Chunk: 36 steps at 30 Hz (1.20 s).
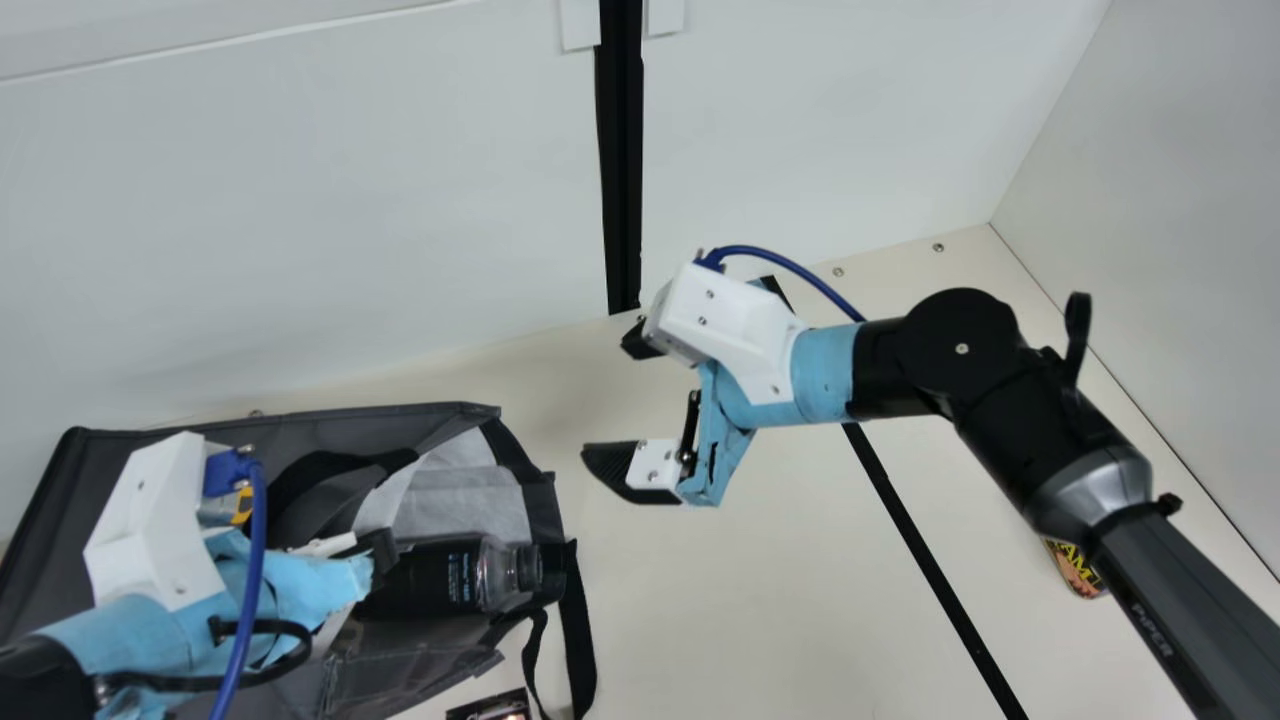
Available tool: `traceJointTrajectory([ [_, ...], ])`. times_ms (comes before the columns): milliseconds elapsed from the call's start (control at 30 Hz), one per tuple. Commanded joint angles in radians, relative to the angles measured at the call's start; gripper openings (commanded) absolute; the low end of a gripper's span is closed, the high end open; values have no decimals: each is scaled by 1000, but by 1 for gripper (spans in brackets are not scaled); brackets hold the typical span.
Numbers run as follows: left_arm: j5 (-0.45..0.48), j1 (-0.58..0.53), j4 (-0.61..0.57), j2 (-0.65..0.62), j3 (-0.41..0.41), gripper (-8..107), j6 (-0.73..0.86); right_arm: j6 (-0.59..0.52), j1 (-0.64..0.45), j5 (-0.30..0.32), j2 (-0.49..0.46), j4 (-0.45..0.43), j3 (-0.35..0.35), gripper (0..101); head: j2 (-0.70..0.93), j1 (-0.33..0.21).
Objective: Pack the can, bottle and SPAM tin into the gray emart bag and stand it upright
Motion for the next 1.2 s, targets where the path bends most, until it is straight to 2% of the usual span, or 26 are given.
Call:
traceJointTrajectory([
  [0, 0, 0, 0, 0, 0, -8, 0, 20, -11, -11, -15, -16, 7, 95, -1, -24],
  [500, 0, 0, 0, 0, 0, -8, 0, 201, -118, -108, -146, -185, 80, 95, -1, -24],
  [867, 0, 0, 0, 0, 0, -8, 0, 393, -195, -178, -203, -388, 96, 95, -1, -24],
  [1167, 0, 0, 0, 0, 0, -8, 0, 576, -244, -196, -232, -575, 81, 95, -1, -24],
])
